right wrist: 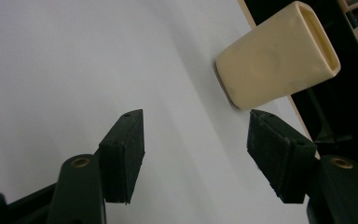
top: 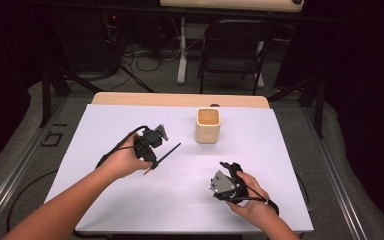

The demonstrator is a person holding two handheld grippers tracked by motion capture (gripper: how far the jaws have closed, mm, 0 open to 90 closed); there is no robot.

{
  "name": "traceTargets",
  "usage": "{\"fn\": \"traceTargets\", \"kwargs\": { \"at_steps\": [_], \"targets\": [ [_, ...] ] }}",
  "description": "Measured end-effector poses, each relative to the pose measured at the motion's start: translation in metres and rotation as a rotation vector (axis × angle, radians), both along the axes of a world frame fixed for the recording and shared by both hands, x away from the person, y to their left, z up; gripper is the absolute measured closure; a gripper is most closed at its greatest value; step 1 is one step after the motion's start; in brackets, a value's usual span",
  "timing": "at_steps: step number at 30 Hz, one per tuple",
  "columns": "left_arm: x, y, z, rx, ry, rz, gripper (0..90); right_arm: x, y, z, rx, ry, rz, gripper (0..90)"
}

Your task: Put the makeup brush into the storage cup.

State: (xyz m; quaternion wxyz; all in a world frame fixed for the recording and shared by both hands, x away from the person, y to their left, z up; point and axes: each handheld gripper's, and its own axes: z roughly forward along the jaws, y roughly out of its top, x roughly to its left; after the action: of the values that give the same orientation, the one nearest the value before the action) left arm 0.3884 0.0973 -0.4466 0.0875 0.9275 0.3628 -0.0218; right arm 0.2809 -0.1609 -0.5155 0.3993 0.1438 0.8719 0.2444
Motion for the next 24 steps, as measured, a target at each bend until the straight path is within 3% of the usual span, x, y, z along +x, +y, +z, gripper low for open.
{"fn": "traceTargets", "kwargs": {
  "at_steps": [6, 18, 21, 24],
  "targets": [
    [0.0, -0.002, -0.001, -0.005, 0.019, -0.02, 84.0, 0.0, 0.007, -0.004, -0.083, -0.047, 0.039, 37.4],
    [-0.004, -0.019, -0.002, 0.014, 0.021, -0.072, 84.0, -0.002, 0.012, -0.003, -0.133, -0.085, 0.066, 37.0],
    [-0.006, -0.025, -0.002, 0.019, 0.021, -0.087, 84.0, -0.003, 0.012, -0.002, -0.149, -0.074, 0.062, 36.4],
    [-0.007, -0.03, -0.003, 0.029, 0.022, -0.104, 84.0, -0.003, 0.013, -0.003, -0.149, -0.108, 0.084, 35.4]
  ]
}}
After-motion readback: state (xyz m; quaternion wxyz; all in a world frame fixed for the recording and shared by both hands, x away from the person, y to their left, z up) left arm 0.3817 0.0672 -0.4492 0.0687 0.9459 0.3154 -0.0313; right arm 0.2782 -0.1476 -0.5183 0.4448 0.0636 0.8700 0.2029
